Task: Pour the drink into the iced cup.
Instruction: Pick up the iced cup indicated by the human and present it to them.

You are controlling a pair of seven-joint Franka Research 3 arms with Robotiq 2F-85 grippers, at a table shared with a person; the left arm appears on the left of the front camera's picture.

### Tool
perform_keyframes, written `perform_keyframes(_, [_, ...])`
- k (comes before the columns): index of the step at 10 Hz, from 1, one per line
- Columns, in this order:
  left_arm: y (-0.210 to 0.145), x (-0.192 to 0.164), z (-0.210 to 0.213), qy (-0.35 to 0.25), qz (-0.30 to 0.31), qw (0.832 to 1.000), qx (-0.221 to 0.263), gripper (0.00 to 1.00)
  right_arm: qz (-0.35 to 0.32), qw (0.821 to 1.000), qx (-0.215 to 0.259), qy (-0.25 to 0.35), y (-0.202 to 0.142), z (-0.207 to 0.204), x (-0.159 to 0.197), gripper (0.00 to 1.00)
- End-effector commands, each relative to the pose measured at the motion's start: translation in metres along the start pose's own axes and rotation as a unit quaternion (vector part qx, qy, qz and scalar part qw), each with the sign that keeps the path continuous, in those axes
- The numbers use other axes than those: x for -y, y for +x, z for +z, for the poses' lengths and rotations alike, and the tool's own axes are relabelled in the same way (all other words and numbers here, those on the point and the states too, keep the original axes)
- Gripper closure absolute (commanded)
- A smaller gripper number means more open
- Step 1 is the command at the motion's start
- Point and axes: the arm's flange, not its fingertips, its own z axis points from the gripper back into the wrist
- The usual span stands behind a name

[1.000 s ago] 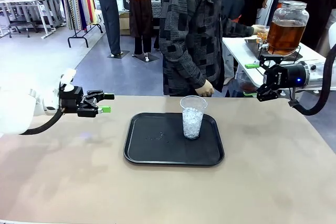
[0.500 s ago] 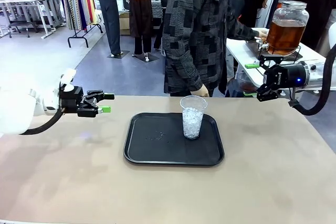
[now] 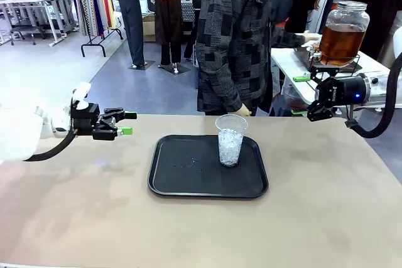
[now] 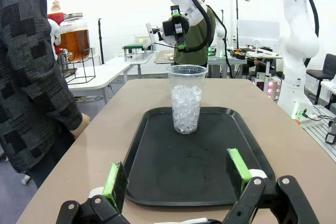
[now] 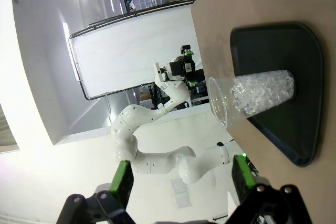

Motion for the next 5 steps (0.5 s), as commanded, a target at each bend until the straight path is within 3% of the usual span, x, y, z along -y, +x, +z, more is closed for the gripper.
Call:
perform_keyframes(1, [0.0018,0.0001,-0.0009,0.0,-0.001,1.0,0.0,0.0,0.002,1.0,0.003,-0.001,0.0007,-0.0001,-0.0015,0.0])
perform_keyframes(5, [0.0018,0.0001,-0.0009,0.0,-0.001,1.0,0.0,0.0,0.002,1.0,0.003,-0.001,0.0007,-0.0001,-0.0015,0.0])
